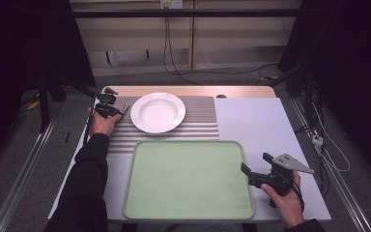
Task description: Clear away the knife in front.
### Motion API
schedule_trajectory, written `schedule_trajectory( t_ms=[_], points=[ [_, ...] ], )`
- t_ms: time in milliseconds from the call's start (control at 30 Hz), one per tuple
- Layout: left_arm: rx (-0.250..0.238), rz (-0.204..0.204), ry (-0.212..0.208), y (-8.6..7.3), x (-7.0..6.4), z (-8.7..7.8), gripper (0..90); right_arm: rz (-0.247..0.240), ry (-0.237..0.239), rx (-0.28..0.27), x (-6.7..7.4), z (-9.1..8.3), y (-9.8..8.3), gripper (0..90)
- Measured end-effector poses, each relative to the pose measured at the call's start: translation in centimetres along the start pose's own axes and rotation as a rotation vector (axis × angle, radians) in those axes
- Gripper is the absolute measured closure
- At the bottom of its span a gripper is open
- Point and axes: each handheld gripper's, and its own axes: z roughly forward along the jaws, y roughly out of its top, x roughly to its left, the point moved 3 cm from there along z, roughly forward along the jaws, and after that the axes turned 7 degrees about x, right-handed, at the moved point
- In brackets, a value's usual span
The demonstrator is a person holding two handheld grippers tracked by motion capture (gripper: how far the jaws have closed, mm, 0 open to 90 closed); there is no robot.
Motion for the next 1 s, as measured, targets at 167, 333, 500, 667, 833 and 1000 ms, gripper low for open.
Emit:
schedule_trajectory(
  t_ms=[167,333,500,667,833,1000],
  points=[
    [0.019,0.003,-0.009,-0.29,0.1,0.22,79.8,0.0,-0.001,0.0,0.0,0.0,0.0,4.8],
    [0.027,0.011,-0.015,-0.49,0.16,0.59,79.7,0.0,-0.001,0.001,-0.01,0.01,-0.01,4.8],
    [0.032,0.009,-0.025,-0.4,0.34,0.62,79.1,0.001,0.0,0.001,0.0,0.01,-0.01,4.7],
    [0.027,0.004,-0.016,-0.34,0.31,0.73,78.9,0.0,0.001,0.0,0.01,0.04,0.0,4.7],
    [0.031,0.004,-0.022,-0.31,0.39,0.73,78.8,-0.001,0.002,0.0,0.02,0.04,0.01,4.7],
    [0.03,0.001,-0.024,-0.32,0.42,0.74,78.8,-0.001,0.004,0.0,0.05,0.07,0.02,4.8]
  ],
)
